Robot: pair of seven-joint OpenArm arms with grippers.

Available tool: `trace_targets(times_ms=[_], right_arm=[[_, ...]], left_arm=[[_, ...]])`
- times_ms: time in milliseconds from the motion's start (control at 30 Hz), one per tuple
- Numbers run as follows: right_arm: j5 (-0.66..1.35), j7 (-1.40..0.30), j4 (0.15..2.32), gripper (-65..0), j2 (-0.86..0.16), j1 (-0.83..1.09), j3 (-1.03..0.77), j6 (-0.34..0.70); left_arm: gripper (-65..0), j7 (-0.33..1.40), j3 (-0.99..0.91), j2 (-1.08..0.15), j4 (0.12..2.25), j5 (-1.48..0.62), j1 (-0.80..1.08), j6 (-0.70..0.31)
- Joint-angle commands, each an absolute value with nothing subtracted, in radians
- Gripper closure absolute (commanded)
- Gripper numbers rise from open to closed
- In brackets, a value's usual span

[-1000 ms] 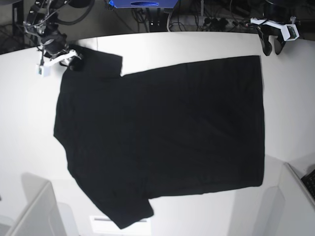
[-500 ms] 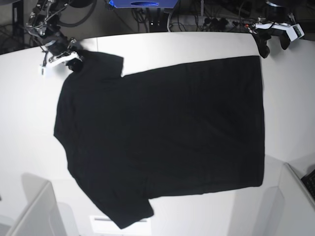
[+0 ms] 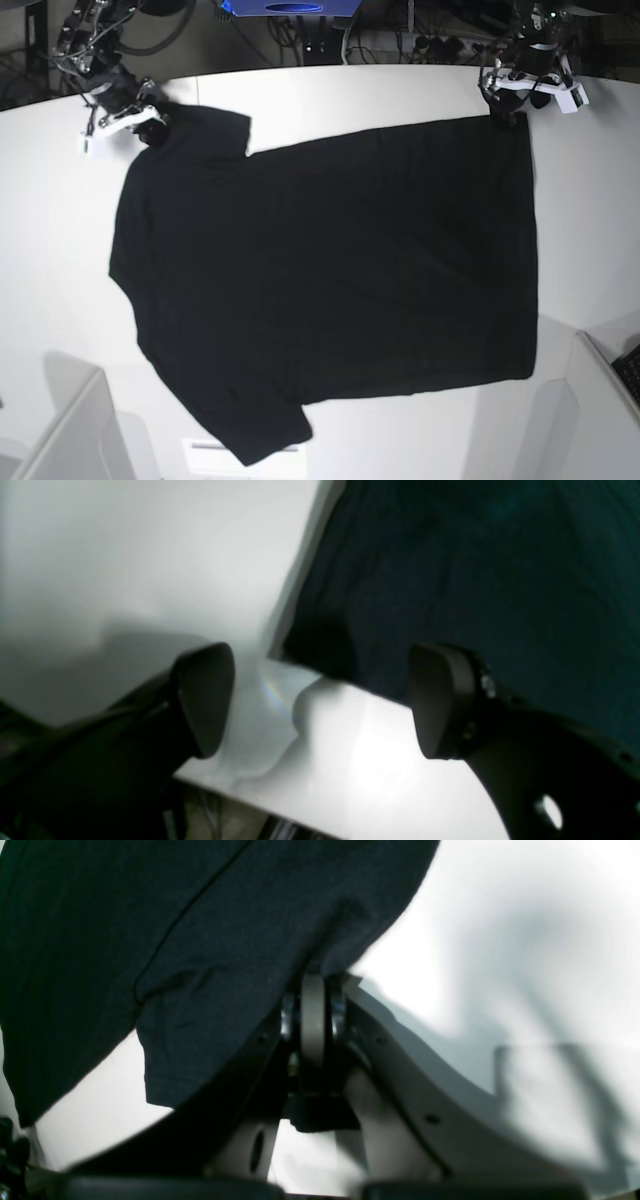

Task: Fold the T-shirt properly
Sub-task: 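Lower both grippers and pinch the shoulder corners of the black shirt, then lift the shoulder edge with both grippers and pull it taut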

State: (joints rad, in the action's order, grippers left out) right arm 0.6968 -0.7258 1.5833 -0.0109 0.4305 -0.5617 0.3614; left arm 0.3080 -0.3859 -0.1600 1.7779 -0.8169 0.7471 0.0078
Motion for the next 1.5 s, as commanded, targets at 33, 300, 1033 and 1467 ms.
trace_targets(times_ms=[33,300,1033,1467], right_arm=[[0.591,-0.803,1.564,0.0,-0.015,0.452,-0.562,0.326],[0.591,-0.803,1.564,0.0,-0.015,0.453,-0.564,0.326],[0.591,-0.803,1.750,0.0,-0.013,0.501,-0.564,0.326],[0.593,-0.797,1.900,0.0,-0.007,0.636,-0.564,0.326]], left_arm=[[-52.3,0.295,-0.394,-0.165,1.790,-0.820,0.754,0.004],[-52.0,0.302,-0.392,-0.163,1.751,-0.820,0.693,0.004],[0.0,0.302,-0.392,-0.168,1.718,-0.817,0.670,0.004],[0.0,0.302,-0.484,-0.177,1.893,-0.809,0.792,0.004]])
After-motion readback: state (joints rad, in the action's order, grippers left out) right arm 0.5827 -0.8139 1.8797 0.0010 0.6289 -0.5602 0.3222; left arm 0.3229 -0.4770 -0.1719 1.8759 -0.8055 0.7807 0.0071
